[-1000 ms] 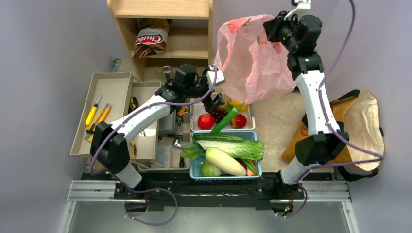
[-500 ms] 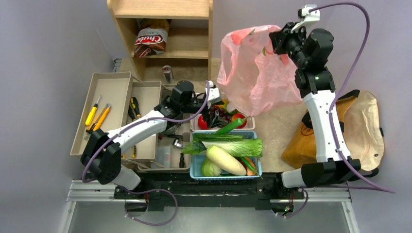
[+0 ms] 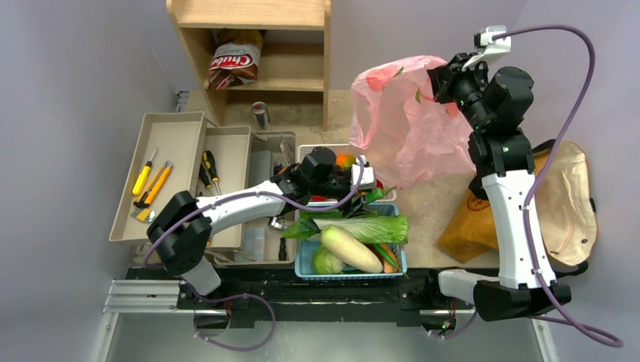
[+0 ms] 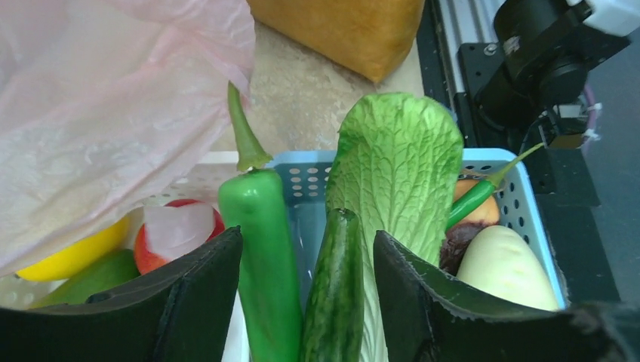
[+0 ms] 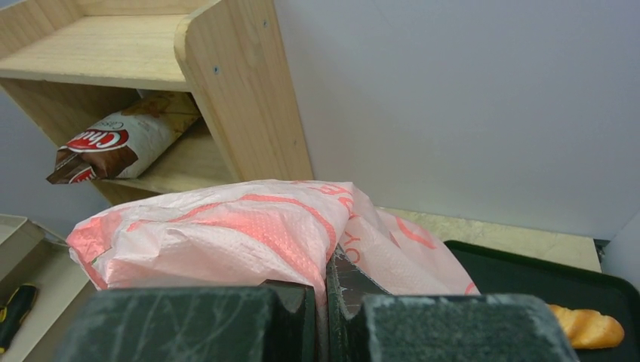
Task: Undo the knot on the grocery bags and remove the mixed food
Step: Pick up the takeout bag at the center of the board.
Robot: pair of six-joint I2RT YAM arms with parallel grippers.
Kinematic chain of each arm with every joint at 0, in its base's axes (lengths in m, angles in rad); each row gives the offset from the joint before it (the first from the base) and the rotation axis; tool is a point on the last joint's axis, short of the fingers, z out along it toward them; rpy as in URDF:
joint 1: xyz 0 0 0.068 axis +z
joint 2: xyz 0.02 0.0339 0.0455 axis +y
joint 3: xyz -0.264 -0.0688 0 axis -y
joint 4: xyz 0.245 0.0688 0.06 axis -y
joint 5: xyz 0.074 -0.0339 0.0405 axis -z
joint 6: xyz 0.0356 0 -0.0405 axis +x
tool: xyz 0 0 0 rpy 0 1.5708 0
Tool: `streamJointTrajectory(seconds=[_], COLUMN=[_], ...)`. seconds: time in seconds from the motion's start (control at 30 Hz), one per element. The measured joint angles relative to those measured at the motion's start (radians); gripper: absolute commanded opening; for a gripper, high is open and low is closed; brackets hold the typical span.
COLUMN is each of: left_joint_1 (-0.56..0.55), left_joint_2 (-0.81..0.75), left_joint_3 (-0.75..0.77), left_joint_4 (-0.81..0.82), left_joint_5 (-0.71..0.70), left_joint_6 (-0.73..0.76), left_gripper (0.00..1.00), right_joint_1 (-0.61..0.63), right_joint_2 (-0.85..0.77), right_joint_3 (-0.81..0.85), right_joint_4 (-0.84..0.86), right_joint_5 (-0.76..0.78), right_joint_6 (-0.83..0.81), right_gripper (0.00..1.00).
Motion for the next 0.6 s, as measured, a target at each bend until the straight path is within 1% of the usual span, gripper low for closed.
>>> streamJointTrajectory(seconds=[0.2, 0.33, 0.43, 0.47, 0.57, 0.6], left_joint_1=[-0.018, -0.018, -0.023, -0.023, -0.025, -0.026], left_joint_2=[0.058, 0.058, 0.061, 0.063, 0.08, 0.085], left_joint_3=[0.006, 0.007, 0.013, 0.018, 0.051, 0.06], left_joint_4=[0.0, 0.007, 0.006, 0.006, -0.002, -0.007], left_joint_5=[-0.092, -0.151, -0.196, -0.2, -0.187, -0.179], left_joint_6=[-0.038, -0.045, -0.05, -0.051, -0.048, -0.046], left_gripper=[0.49, 0.48, 0.45, 0.47, 0.61, 0.62], right_joint_1=[0.0, 0.0, 0.0, 0.0, 0.0, 0.0], right_joint_2=[-0.048, -0.091, -0.118, -0.126, -0.147, -0.149], right_joint_3=[-0.027, -0.06, -0.072, -0.076, -0.086, -0.086], right_joint_4=[-0.05, -0.096, -0.125, -0.131, -0.153, -0.158], right_joint_5=[0.016, 0.02, 0.026, 0.031, 0.05, 0.055], right_joint_6=[-0.016, -0.023, -0.028, -0.031, -0.04, -0.042], right_gripper=[0.0, 0.0, 0.0, 0.0, 0.0, 0.0])
